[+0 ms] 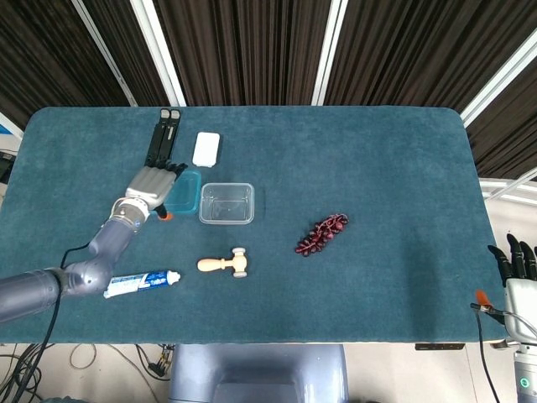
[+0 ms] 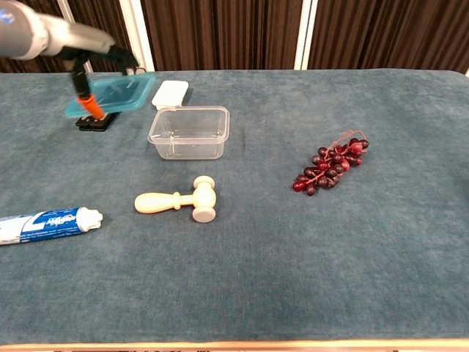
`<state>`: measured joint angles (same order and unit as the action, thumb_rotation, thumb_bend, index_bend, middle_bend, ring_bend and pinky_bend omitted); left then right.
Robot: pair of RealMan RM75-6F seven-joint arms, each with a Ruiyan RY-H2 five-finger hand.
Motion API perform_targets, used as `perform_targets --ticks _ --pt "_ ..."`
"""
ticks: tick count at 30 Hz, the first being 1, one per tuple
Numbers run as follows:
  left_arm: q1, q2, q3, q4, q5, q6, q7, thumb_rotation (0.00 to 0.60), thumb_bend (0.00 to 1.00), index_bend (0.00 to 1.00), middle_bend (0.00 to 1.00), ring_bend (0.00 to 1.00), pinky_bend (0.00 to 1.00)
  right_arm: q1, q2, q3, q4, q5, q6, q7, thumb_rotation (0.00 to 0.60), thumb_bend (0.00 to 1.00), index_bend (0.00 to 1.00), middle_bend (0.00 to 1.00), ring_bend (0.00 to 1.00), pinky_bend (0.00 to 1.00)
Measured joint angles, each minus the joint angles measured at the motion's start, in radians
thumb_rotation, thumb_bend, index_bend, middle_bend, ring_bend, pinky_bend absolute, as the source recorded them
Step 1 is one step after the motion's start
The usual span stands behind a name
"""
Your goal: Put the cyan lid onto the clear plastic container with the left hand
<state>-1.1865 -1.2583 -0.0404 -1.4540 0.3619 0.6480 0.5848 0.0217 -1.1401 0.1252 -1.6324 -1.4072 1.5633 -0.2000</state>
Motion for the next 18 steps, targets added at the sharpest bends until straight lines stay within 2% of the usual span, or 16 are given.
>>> perform_targets --ticks 9,18 --pt "-0.129 -0.061 0.013 -0.006 -0.183 0.048 0.092 0.600 0.32 0.00 0.34 0.00 0.05 0.000 0.000 0.001 -0.001 0.002 0.000 0.001 0.600 0.29 0.18 0.04 0.03 0.00" --pt "-0.180 -0.140 0.008 0.027 -0.267 0.041 0.102 0.600 0.32 0.00 0.34 0.00 0.05 -0.001 -0.001 0.004 0.000 0.005 0.003 0.001 0.600 0.29 0.18 0.04 0.03 0.00"
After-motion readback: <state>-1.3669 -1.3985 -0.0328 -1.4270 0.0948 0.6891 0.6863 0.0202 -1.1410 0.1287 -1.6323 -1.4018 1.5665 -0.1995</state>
